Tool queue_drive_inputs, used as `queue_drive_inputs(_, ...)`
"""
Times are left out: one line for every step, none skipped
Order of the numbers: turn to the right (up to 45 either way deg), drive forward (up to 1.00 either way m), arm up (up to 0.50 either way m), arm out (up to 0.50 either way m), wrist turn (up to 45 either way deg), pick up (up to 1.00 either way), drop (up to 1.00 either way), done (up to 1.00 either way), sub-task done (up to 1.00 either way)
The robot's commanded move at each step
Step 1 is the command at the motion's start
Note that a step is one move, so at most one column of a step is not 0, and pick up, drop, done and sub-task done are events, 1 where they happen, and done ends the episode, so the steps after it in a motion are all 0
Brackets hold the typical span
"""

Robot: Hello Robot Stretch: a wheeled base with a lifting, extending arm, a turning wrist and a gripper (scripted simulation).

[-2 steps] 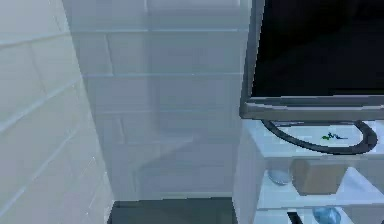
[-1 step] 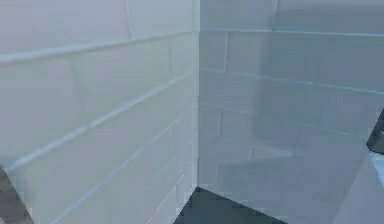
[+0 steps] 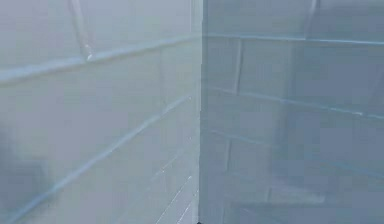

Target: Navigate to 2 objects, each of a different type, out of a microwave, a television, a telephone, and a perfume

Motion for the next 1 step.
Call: queue_drive_inputs(45.0,0.00,0.00,0.00,0.0,0.00,0.00,0.00,0.00)
